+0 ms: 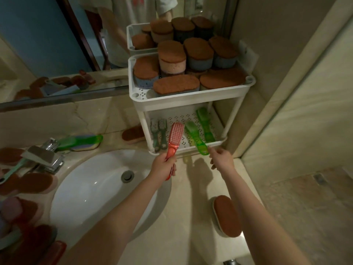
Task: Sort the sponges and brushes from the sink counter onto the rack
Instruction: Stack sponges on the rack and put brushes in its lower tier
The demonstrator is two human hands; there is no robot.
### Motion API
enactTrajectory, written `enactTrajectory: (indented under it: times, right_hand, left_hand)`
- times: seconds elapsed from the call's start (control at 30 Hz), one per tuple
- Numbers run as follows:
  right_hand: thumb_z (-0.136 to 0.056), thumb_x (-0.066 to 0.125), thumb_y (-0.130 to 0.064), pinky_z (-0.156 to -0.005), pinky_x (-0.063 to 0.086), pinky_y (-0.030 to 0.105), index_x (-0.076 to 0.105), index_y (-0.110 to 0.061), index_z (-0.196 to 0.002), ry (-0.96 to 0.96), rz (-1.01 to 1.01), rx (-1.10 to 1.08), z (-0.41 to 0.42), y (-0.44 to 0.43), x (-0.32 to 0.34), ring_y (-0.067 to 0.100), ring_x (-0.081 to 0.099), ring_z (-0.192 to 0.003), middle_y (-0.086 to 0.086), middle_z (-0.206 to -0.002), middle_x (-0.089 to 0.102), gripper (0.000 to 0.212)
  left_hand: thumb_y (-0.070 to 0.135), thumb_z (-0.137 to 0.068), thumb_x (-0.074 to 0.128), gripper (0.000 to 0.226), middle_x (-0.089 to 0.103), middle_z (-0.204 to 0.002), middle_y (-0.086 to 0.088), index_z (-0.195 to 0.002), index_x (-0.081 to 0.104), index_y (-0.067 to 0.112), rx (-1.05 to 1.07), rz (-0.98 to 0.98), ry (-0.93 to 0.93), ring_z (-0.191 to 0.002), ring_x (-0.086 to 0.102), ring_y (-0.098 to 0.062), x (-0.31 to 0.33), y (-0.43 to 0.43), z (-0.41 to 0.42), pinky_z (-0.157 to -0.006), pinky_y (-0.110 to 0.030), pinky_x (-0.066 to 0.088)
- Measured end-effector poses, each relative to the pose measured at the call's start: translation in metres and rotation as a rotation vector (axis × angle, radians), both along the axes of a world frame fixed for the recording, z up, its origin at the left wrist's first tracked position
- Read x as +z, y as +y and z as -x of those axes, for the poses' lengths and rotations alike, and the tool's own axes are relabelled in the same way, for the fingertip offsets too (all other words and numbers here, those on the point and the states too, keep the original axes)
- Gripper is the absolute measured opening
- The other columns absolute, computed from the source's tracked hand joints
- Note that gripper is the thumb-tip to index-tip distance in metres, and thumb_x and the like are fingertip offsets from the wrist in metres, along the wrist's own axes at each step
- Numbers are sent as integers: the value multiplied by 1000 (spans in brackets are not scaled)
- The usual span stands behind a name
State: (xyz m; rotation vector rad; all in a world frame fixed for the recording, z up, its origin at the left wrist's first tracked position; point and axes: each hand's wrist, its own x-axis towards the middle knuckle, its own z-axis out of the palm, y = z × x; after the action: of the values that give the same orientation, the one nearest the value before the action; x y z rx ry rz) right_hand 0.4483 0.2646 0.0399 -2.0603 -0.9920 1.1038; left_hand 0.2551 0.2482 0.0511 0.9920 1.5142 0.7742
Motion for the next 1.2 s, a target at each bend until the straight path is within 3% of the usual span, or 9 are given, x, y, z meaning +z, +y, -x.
enactTrajectory:
  times: [0.23, 0.37, 0.57, 0.67, 0.8, 0.9, 1.0, 1.13, 1.2]
  right_hand:
    - [-89, 59, -24, -46, 37, 26, 58, -7, -65, 145, 30, -66, 12, 20, 7, 16, 51, -43, 5, -55, 57, 29]
    - [-91, 53, -25, -50, 41, 26, 61, -5, -83, -70, 37, -29, 18, 43, 21, 19, 58, -57, 7, -69, 62, 22]
    - [-92, 51, -13, -80, 46, 33, 61, -5, -113, -451, 198, 133, 24, 60, 32, 28, 58, -111, 14, -119, 61, 25]
    - [-92, 52, -12, -84, 48, 34, 61, -5, -115, -589, 225, 209, 25, 63, 30, 27, 58, -112, 13, -121, 61, 26]
    - [-91, 51, -11, -74, 48, 34, 64, -8, -107, -670, 183, 233, 25, 61, 25, 27, 62, -100, 11, -108, 65, 21]
    - [-91, 55, -27, -69, 46, 32, 65, -10, -98, -556, -33, 150, 25, 48, 18, 28, 63, -88, 9, -94, 66, 21]
    - [-89, 60, -31, -60, 37, 29, 61, -13, -79, -253, -271, 88, 33, 18, 12, 21, 56, -68, 3, -69, 60, 21]
    - [-94, 58, -25, -44, 37, 23, 62, -8, -67, 291, -264, 155, 43, -27, 17, 11, 44, -38, 4, -49, 52, 32]
    - [-93, 59, -21, -41, 37, 20, 60, -10, -63, 380, -272, 198, 46, -38, 22, 10, 44, -36, 6, -50, 52, 32]
  left_hand:
    - [13, -93, 51, 11, 53, -57, -7, -88, 55, 4, 5, 10, -20, -42, 50, -14, 3, -3, 5, -49, -24, 44]
    - [13, -94, 50, 12, 52, -55, -6, -90, 54, 2, 25, -7, -53, -38, 48, -10, 7, -4, 10, -43, -18, 43]
    - [24, -98, 44, 25, 53, -57, -7, -85, 53, 6, 45, 18, -77, -39, 50, -10, 10, -3, 14, -42, -17, 43]
    - [28, -98, 44, 21, 54, -55, -3, -90, 51, 10, 65, 34, -101, -43, 50, -13, 9, -1, 13, -45, -23, 43]
    - [24, -99, 43, 13, 55, -56, -4, -96, 49, 13, 124, 85, -196, -46, 51, -15, 11, 0, 9, -44, -24, 43]
    - [16, -101, 37, 12, 56, -65, -9, -101, 48, 11, 203, 126, -325, -49, 53, -16, 16, 0, 2, -43, -23, 45]
    - [13, -100, 39, 14, 67, -73, -8, -103, 52, 7, 222, 101, -392, -53, 62, -12, 15, 4, -5, -56, -26, 50]
    - [9, -95, 48, 9, 68, -93, -8, -93, 56, 12, 242, 53, -453, -71, 67, -10, 19, 16, -18, -74, -31, 53]
    - [9, -94, 51, 11, 68, -97, -9, -87, 58, 14, 231, 37, -431, -78, 65, -13, 22, 21, -24, -83, -38, 52]
